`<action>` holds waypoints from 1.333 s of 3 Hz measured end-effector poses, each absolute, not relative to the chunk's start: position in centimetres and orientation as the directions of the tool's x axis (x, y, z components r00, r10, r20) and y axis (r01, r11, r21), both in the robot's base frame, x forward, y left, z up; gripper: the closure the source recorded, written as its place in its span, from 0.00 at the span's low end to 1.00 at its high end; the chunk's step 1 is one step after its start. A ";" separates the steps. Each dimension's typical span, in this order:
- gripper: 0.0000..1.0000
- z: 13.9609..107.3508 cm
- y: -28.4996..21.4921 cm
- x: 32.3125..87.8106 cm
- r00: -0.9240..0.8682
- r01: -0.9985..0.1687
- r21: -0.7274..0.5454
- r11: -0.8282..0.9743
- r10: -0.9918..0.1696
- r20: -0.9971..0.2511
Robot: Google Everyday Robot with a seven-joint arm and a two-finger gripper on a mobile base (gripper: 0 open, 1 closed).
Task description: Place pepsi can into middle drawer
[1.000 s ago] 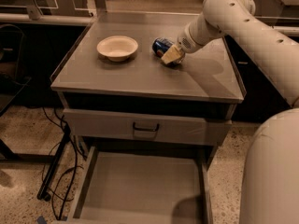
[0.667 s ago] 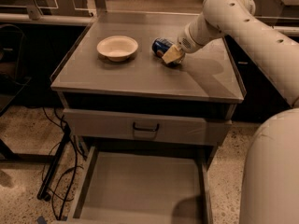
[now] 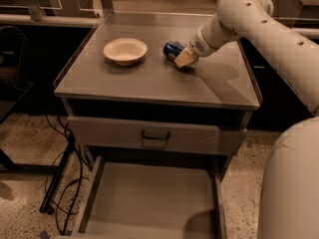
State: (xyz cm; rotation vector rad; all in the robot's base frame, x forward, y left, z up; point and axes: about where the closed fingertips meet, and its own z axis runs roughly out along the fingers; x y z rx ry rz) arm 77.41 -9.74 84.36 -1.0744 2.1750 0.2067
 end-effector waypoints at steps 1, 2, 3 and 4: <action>1.00 85.6 -10.6 75.9 -0.408 -0.741 -0.181 0.646 -0.648 -0.643; 1.00 87.3 -11.9 74.2 -0.397 -0.728 -0.205 0.654 -0.645 -0.653; 1.00 89.9 -13.2 70.9 -0.359 -0.710 -0.262 0.654 -0.656 -0.664; 1.00 91.8 -14.2 65.8 -0.343 -0.676 -0.294 0.676 -0.642 -0.686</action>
Offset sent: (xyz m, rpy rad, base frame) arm -0.0533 -0.0418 0.0562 -0.0256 -0.0951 -0.0401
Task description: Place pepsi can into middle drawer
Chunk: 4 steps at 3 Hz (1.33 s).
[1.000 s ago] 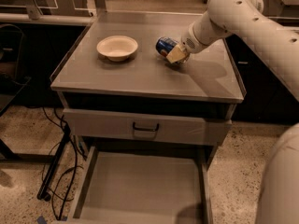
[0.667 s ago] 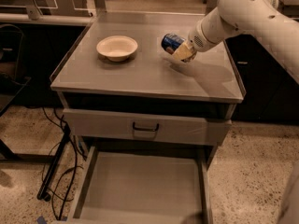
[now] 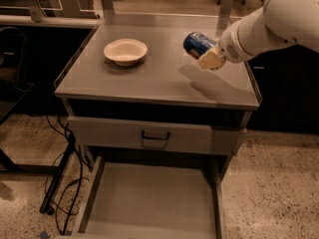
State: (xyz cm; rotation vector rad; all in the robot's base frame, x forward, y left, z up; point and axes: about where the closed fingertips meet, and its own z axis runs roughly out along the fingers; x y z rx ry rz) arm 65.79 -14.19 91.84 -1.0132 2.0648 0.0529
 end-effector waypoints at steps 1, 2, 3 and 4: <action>1.00 89.8 -14.3 65.7 -0.362 -0.690 -0.282 0.667 -0.655 -0.663; 1.00 89.8 -14.3 65.7 -0.362 -0.690 -0.282 0.667 -0.655 -0.663; 1.00 88.1 -13.7 63.4 -0.357 -0.716 -0.277 0.641 -0.677 -0.644; 1.00 85.5 -12.5 58.0 -0.319 -0.764 -0.255 0.593 -0.691 -0.649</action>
Offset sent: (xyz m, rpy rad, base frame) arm -0.0045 -0.0041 -0.0230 -0.0184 0.0359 0.0006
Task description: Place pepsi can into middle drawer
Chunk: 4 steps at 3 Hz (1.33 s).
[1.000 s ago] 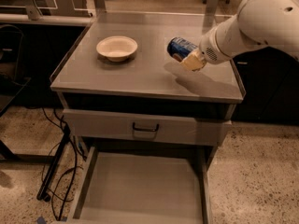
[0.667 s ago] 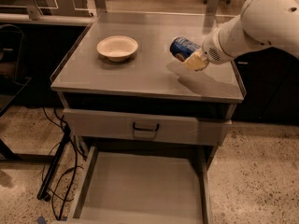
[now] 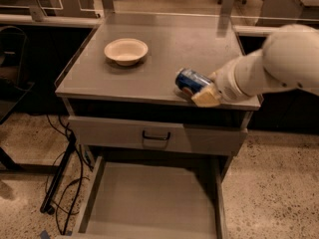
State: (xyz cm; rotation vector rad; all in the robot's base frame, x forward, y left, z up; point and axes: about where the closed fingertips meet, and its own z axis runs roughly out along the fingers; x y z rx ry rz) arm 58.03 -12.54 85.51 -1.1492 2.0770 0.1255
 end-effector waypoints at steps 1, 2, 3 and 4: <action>1.00 82.8 -11.8 51.1 -0.295 -0.806 -0.208 0.554 -0.681 -0.670; 1.00 82.3 -15.2 48.0 -0.318 -0.781 -0.198 0.592 -0.651 -0.690; 1.00 82.3 -15.2 48.0 -0.318 -0.781 -0.198 0.592 -0.651 -0.690; 1.00 80.1 -13.9 47.3 -0.322 -0.798 -0.178 0.576 -0.656 -0.683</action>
Offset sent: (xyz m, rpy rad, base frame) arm -0.0658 0.0081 -0.0263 0.0415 0.0269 0.0604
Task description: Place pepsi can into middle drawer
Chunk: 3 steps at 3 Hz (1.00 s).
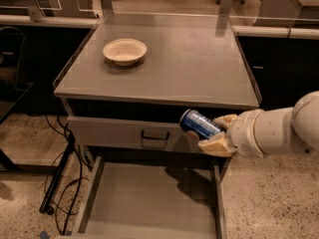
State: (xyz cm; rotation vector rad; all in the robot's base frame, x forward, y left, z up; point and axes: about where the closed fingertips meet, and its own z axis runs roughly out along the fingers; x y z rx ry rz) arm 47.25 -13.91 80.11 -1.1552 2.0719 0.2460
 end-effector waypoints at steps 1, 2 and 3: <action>1.00 75.2 -11.5 45.7 -0.332 -0.822 -0.136 0.553 -0.659 -0.675; 1.00 70.1 -9.6 43.3 -0.357 -0.830 -0.086 0.551 -0.643 -0.678; 1.00 64.3 -8.6 41.4 -0.392 -0.823 -0.046 0.567 -0.624 -0.675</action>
Offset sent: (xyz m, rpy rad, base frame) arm -0.0771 0.0656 -0.1800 0.0862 0.1525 0.0264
